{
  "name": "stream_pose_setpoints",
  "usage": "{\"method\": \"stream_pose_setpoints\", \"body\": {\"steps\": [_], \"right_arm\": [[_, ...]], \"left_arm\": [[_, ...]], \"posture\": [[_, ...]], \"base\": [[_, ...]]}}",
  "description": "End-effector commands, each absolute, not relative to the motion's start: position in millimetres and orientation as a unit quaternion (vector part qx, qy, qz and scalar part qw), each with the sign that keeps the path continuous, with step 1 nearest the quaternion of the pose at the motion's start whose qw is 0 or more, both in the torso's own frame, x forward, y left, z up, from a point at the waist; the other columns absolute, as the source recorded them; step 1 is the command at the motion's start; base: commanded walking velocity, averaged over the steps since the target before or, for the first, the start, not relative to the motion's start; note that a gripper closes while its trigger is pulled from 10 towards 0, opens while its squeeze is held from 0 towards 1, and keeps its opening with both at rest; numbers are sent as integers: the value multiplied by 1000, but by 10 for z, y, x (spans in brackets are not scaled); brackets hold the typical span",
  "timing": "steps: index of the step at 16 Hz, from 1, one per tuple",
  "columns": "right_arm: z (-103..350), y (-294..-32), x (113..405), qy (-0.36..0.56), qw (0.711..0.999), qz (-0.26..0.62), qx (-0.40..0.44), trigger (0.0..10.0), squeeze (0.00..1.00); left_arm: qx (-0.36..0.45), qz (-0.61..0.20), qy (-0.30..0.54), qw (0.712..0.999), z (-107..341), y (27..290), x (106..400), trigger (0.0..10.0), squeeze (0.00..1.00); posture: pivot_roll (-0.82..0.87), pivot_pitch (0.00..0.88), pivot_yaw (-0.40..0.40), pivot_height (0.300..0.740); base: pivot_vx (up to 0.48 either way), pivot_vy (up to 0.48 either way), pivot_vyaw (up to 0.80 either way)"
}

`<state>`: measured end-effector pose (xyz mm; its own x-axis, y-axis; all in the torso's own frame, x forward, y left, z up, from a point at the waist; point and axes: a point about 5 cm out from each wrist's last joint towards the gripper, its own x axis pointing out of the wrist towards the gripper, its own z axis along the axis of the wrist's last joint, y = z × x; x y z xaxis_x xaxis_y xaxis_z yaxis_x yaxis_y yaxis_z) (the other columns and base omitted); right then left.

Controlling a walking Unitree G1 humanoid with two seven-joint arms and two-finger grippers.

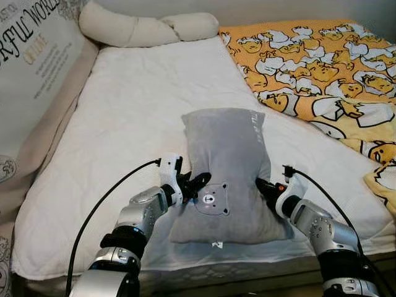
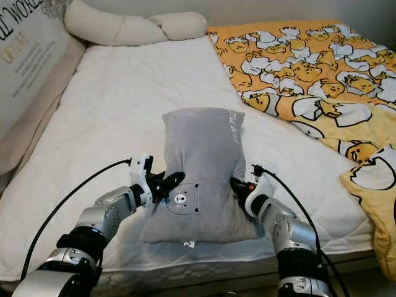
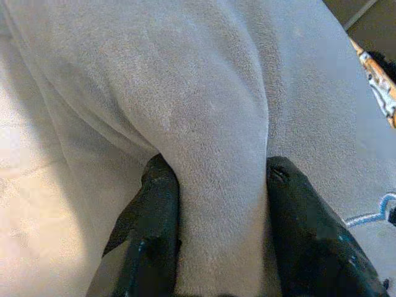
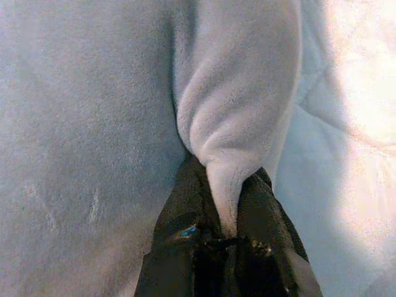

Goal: Clean up the room

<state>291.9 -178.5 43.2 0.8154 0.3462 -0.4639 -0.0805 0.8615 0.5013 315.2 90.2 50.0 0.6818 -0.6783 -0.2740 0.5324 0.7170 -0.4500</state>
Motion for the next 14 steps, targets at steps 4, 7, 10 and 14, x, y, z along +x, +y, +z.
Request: {"method": "stream_pose_setpoints", "body": {"steps": [4, 7, 10, 14], "right_arm": [[488, -1694, 2939, 270, 921, 112, 258, 0, 0], [695, -1588, 3016, 229, 937, 139, 225, 0, 0], [1093, -1444, 3111, 140, 954, 169, 206, 0, 0], [1428, -1289, 3100, 66, 963, 193, 173, 0, 0]], "left_arm": [[-161, -346, 201, 902, 559, 799, 3133, 0, 0], [-150, -331, 172, 916, 683, 837, 3160, 0, 0], [-98, -303, 116, 941, 973, 1014, 3170, 0, 0], [-55, -267, 48, 961, 1391, 1202, 2982, 0, 0]], "posture": [[-129, 0, 73, 740], [-116, 0, 59, 740], [-102, 0, 52, 740], [-86, 0, 51, 740]], "base": [[0, 0, 0], [0, 0, 0], [0, 0, 0], [0, 0, 0]]}}
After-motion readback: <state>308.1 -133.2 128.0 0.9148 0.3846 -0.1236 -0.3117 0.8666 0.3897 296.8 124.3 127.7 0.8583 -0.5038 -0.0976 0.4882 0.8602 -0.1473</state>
